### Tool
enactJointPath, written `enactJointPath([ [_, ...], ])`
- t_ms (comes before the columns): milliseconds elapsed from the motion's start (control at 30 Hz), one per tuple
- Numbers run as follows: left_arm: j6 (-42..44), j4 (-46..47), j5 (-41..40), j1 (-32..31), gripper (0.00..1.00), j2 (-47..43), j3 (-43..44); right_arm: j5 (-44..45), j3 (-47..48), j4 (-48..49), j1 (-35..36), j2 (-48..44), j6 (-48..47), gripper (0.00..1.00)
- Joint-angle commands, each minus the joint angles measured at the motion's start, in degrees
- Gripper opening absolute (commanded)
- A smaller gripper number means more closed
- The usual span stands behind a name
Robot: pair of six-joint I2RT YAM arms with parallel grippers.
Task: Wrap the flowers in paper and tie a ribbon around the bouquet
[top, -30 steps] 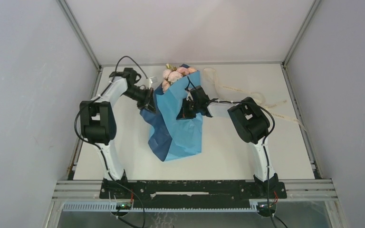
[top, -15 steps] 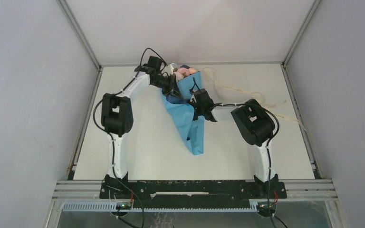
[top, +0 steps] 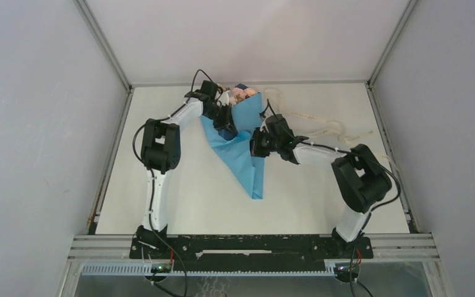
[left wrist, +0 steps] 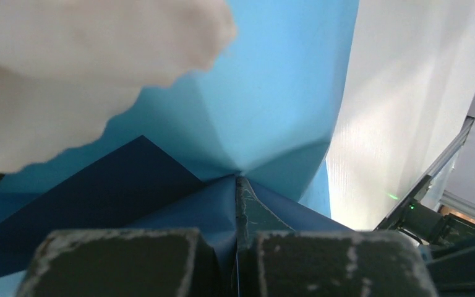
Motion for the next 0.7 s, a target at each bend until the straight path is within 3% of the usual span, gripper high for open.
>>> enactJointPath([
  [0,2.57,1.21,-3.70,-0.52,0.00,0.31,2.34,3.83,-1.78,-8.56,-3.90,-6.72,-6.53,0.05],
  [167,3.24,0.86,-4.48,-1.70,0.00,-1.19,2.42,-2.95,-0.53,-6.72,-10.00,-1.19,-10.17,0.13],
  [400,3.86,0.42,-4.35,-5.09,0.00,-6.75,3.52,-11.40,2.75,-0.55,-11.40,12.35,-7.93,0.09],
  [667,4.46,-1.06,-5.49,-9.68,0.00,-4.53,11.27,-12.34,2.70,-0.16,-11.07,13.98,-6.76,0.07],
])
